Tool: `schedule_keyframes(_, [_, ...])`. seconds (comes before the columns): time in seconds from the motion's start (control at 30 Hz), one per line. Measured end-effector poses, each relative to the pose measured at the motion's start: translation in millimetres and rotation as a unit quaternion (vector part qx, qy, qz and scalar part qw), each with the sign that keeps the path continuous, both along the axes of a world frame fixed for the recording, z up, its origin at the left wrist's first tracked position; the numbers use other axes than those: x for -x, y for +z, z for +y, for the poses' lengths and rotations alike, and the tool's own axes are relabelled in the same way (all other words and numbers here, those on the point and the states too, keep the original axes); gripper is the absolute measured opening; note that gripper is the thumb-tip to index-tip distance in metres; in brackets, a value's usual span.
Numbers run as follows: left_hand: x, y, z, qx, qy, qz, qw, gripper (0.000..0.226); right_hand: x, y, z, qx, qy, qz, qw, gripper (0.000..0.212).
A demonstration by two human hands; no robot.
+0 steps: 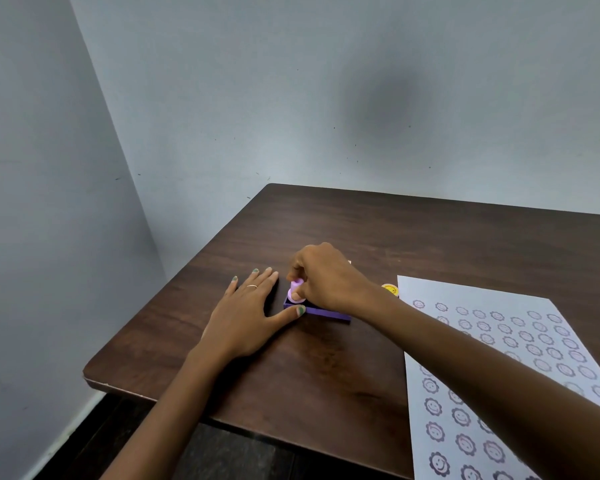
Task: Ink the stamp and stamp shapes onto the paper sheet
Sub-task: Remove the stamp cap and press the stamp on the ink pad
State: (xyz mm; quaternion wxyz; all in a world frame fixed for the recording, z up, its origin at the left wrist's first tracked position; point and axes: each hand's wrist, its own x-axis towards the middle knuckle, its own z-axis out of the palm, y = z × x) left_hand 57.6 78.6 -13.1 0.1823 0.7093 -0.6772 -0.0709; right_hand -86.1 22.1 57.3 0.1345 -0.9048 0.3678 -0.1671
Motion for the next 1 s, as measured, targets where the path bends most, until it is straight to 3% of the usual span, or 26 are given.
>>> schedule_keyframes(0.13, [-0.3, -0.3, 0.5, 0.002, -0.001, 0.004, 1.0, 0.086, 0.0, -1.1, 4.5, 0.042, 0.02, 0.017, 0.999, 0.002])
schedule_keyframes(0.43, [-0.9, -0.4, -0.1, 0.003, -0.001, 0.003, 1.0, 0.088, -10.8, 16.7, 3.9, 0.016, -0.001, 0.081, 0.997, 0.013])
schedule_keyframes(0.53, [-0.5, -0.3, -0.7, 0.004, -0.002, 0.003, 1.0, 0.087, -13.1, 18.3, 9.5, 0.029, -0.003, 0.099, 0.995, 0.006])
schedule_keyframes(0.7, [-1.2, -1.1, -1.1, 0.011, -0.008, 0.003, 1.0, 0.081, -12.3, 5.3, 21.8, 0.089, 0.004, 0.115, 0.989, 0.035])
schedule_keyframes(0.8, [-0.8, -0.6, -0.6, 0.005, -0.004, 0.004, 1.0, 0.086, -11.6, 13.8, 10.7, 0.029, -0.024, 0.09, 0.995, 0.004])
schedule_keyframes(0.9, [0.0, 0.2, -0.6, 0.005, 0.002, 0.004, 1.0, 0.088, -7.7, 20.4, 1.4, -0.017, -0.025, 0.058, 0.998, 0.014])
schedule_keyframes(1.0, [0.0, -0.4, -0.2, 0.012, -0.001, 0.005, 1.0, 0.085, -9.1, 11.2, 13.1, 0.041, -0.003, 0.081, 0.996, 0.006])
